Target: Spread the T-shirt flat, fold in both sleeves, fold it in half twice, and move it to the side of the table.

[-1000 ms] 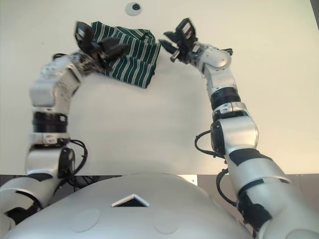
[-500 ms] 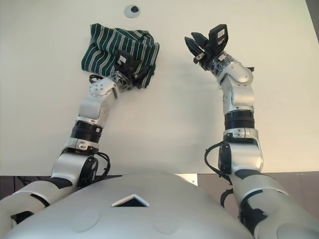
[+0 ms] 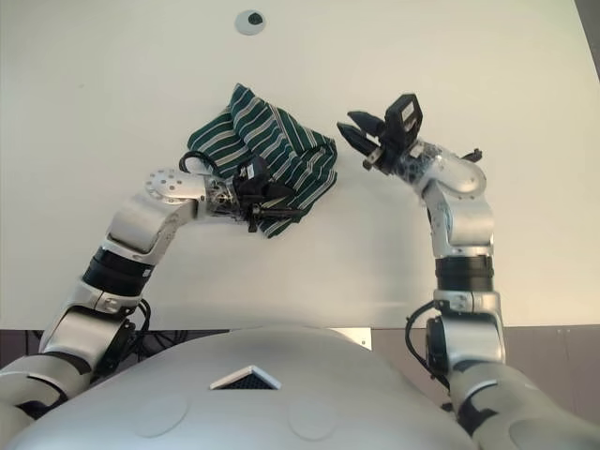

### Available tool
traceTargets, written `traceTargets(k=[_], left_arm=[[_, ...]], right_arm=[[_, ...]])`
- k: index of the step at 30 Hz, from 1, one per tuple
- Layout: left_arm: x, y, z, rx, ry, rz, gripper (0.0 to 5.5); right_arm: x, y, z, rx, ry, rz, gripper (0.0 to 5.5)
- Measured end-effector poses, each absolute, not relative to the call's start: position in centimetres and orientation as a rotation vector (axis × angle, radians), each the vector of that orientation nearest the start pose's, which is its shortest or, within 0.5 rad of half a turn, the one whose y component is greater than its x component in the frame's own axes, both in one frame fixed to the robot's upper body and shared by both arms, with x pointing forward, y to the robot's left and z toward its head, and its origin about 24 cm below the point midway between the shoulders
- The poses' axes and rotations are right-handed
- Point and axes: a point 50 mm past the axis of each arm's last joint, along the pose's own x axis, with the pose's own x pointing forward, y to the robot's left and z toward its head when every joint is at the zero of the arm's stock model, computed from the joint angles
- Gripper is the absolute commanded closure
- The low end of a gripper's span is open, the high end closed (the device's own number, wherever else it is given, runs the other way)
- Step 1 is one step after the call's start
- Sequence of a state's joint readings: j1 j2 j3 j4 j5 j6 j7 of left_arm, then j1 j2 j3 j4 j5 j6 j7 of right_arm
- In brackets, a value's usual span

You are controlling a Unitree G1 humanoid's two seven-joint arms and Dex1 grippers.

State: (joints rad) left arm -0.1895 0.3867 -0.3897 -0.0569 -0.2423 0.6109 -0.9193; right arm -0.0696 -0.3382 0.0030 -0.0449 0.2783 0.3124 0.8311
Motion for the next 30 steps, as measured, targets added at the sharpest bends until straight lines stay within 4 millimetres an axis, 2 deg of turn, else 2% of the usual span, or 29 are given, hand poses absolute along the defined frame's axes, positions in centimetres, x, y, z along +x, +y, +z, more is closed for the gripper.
traceTargets(k=[3, 6, 10, 17, 20, 25, 30], left_arm=[[23.0, 9.7, 3.0, -0.025, 0.575, -1.176, 3.37], [22.7, 10.0, 3.5, -0.061, 0.567, -1.158, 3.37], [21.6, 10.6, 3.6, -0.069, 0.608, -1.185, 3.37], [22.3, 11.6, 4.5, -0.084, 0.608, -1.166, 3.37], [23.3, 11.8, 5.7, -0.093, 0.563, -1.153, 3.33], [24.1, 12.3, 6.5, -0.106, 0.535, -1.115, 3.33], [25.1, 13.5, 6.2, -0.129, 0.532, -1.033, 3.33]], right_arm=[[22.3, -16.5, 5.3, 0.054, 0.266, 0.901, 4.21], [21.2, -15.8, 5.0, 0.053, 0.290, 0.918, 4.21], [21.7, -15.3, 4.0, -0.012, 0.309, 0.892, 4.21], [23.1, -14.8, 2.8, -0.092, 0.321, 0.899, 4.21], [22.9, -14.8, 2.2, -0.081, 0.349, 0.917, 4.76], [22.8, -14.7, 2.0, -0.073, 0.369, 0.928, 5.49], [23.1, -14.9, 2.5, -0.018, 0.351, 0.932, 5.50]])
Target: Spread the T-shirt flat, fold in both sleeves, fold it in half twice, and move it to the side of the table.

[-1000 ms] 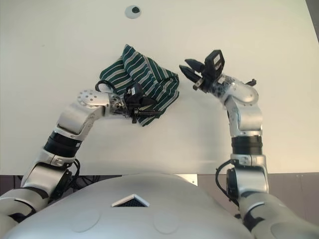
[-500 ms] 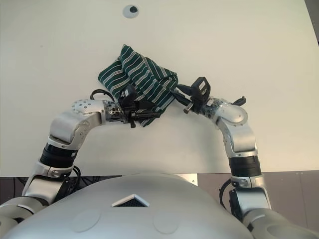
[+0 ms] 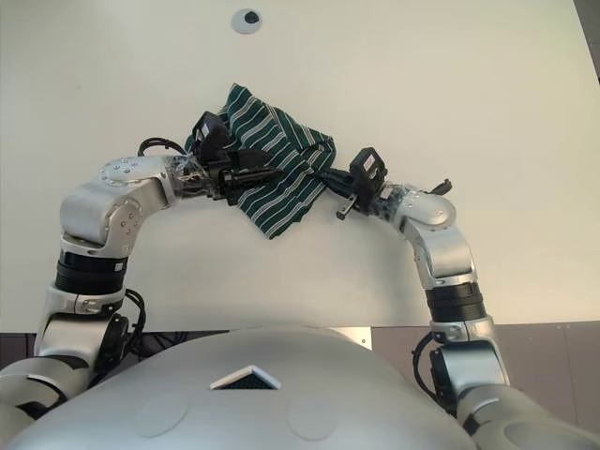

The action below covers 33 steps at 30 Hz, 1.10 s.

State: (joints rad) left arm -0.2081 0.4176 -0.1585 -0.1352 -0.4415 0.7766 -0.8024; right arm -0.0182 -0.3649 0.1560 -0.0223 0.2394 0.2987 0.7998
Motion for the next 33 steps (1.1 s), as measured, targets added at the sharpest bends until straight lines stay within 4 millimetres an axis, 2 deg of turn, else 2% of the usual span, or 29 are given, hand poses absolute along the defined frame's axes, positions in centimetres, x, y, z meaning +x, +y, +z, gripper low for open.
traceTargets(k=[2, 5, 7, 9, 11, 16, 21, 27, 33], left_arm=[[25.4, 14.0, 5.8, -0.126, 0.529, -0.996, 3.33], [25.8, 14.8, 5.1, -0.087, 0.524, -0.940, 3.33], [25.8, 14.8, 5.1, -0.079, 0.507, -0.937, 3.33], [25.9, 14.9, 5.1, -0.075, 0.496, -0.932, 3.33], [26.0, 15.1, 4.8, -0.043, 0.494, -0.909, 3.33], [26.0, 15.0, 3.0, 0.097, 0.515, -0.873, 3.33], [26.6, 15.4, 2.5, 0.116, 0.492, -0.845, 3.33], [26.9, 15.6, 2.3, 0.053, 0.480, -0.828, 3.33], [26.5, 14.7, 2.4, -0.001, 0.475, -0.859, 3.33]], right_arm=[[23.2, -14.8, 3.3, 0.031, 0.315, 0.940, 5.50], [24.3, -14.9, 6.5, 0.096, 0.188, 0.943, 5.50], [25.1, -15.2, 7.6, 0.124, 0.142, 0.916, 5.50], [25.5, -15.4, 7.8, 0.160, 0.127, 0.879, 5.50], [25.9, -15.7, 7.2, 0.160, 0.156, 0.834, 5.50], [26.2, -16.6, 3.6, 0.081, 0.307, 0.702, 5.50], [26.6, -17.4, 2.5, 0.046, 0.316, 0.627, 5.50], [26.7, -17.6, 1.9, 0.005, 0.319, 0.607, 5.50], [26.8, -16.9, 1.9, 0.023, 0.289, 0.597, 4.38]])
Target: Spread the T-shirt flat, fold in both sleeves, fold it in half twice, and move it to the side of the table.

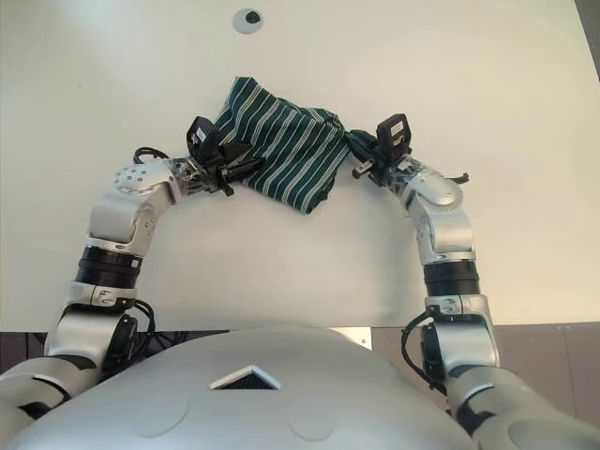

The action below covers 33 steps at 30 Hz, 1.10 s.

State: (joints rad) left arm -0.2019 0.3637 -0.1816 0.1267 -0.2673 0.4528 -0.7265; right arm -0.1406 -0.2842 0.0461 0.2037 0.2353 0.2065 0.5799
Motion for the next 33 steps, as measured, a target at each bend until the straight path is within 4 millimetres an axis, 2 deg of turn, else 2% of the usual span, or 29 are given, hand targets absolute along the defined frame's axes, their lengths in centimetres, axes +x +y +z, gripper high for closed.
traceTargets(k=[3, 7, 10, 12, 15, 18, 20, 21, 24, 27, 33], left_arm=[[26.4, 14.2, 2.4, -0.015, 0.472, -0.844, 3.33], [26.6, 13.1, 2.2, -0.039, 0.461, -0.795, 3.33], [26.7, 12.1, 2.2, -0.050, 0.448, -0.781, 3.33], [26.8, 11.7, 2.6, -0.077, 0.433, -0.792, 3.33], [28.1, 12.8, 6.0, -0.131, 0.307, -0.796, 3.33], [30.5, 15.4, 11.9, -0.240, 0.112, -0.754, 3.33], [31.3, 16.7, 14.3, -0.273, 0.039, -0.715, 3.33], [31.6, 16.9, 14.7, -0.285, 0.029, -0.704, 3.33], [31.9, 16.8, 14.1, -0.307, 0.058, -0.691, 3.33], [32.0, 16.4, 13.3, -0.334, 0.082, -0.684, 3.33], [32.4, 17.0, 11.5, -0.352, 0.136, -0.640, 3.33]], right_arm=[[27.1, -18.4, 2.7, 0.019, 0.248, 0.496, 3.97], [27.6, -19.2, 5.4, 0.039, 0.125, 0.439, 3.44], [27.8, -17.7, 6.8, 0.068, 0.093, 0.540, 3.44], [27.7, -15.8, 6.6, 0.063, 0.122, 0.653, 3.44], [27.3, -13.9, 6.0, 0.066, 0.162, 0.786, 3.44], [27.7, -13.3, 4.8, 0.115, 0.244, 0.892, 3.44], [28.4, -13.3, 4.3, 0.129, 0.279, 0.922, 3.29], [28.9, -13.3, 4.2, 0.133, 0.290, 0.930, 3.14], [30.2, -12.8, 4.2, 0.122, 0.269, 0.956, 2.55], [30.4, -12.3, 3.9, 0.106, 0.261, 1.004, 2.15], [30.7, -12.5, 1.8, 0.004, 0.353, 1.086, 2.09]])
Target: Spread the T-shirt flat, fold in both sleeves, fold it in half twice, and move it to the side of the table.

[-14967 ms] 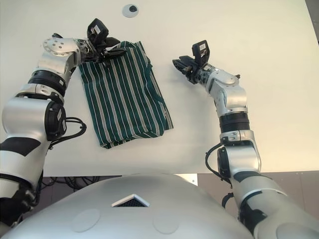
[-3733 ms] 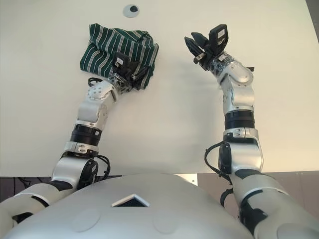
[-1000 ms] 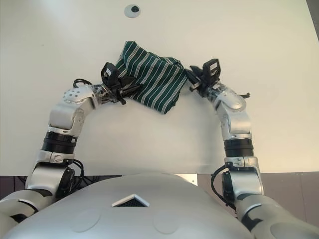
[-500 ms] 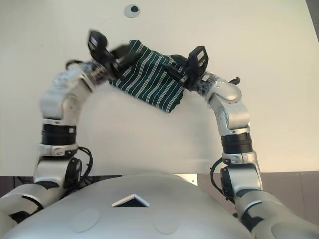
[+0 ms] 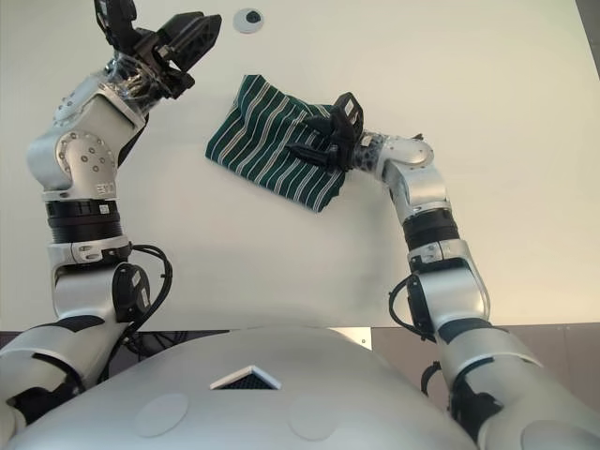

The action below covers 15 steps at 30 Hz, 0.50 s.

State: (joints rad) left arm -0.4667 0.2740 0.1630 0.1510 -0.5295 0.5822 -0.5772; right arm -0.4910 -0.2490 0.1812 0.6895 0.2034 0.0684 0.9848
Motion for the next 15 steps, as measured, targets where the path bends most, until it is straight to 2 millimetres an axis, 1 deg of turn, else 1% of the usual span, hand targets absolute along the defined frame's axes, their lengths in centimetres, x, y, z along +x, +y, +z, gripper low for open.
traceTargets(k=[1, 3, 4, 6, 7, 9, 12, 14, 15], left_arm=[[32.4, 17.0, 11.4, -0.352, 0.139, -0.639, 3.33], [32.5, 17.1, 11.1, -0.345, 0.140, -0.631, 3.33], [32.5, 17.1, 11.0, -0.341, 0.146, -0.628, 3.33], [32.5, 17.0, 10.6, -0.336, 0.161, -0.628, 3.33], [32.5, 16.9, 10.5, -0.329, 0.166, -0.629, 3.33], [32.5, 16.6, 10.1, -0.313, 0.173, -0.629, 3.33], [32.5, 16.3, 9.4, -0.310, 0.193, -0.627, 3.33], [32.6, 15.8, 8.9, -0.319, 0.202, -0.632, 3.33], [32.7, 15.6, 8.6, -0.327, 0.208, -0.629, 3.33]], right_arm=[[31.2, -12.7, 1.7, -0.049, 0.361, 1.072, 2.09], [32.4, -13.3, 1.5, -0.152, 0.368, 0.980, 2.09], [32.9, -13.7, 1.4, -0.196, 0.370, 0.915, 2.09], [34.1, -15.0, 1.4, -0.262, 0.354, 0.730, 2.09], [34.6, -16.1, 1.5, -0.294, 0.349, 0.632, 2.09], [35.1, -19.1, 1.8, -0.368, 0.362, 0.433, 2.09], [35.1, -22.9, 2.0, -0.412, 0.385, 0.181, 2.09], [34.9, -24.7, 2.3, -0.406, 0.392, 0.066, 2.09], [34.8, -25.4, 2.3, -0.347, 0.386, 0.018, 2.09]])
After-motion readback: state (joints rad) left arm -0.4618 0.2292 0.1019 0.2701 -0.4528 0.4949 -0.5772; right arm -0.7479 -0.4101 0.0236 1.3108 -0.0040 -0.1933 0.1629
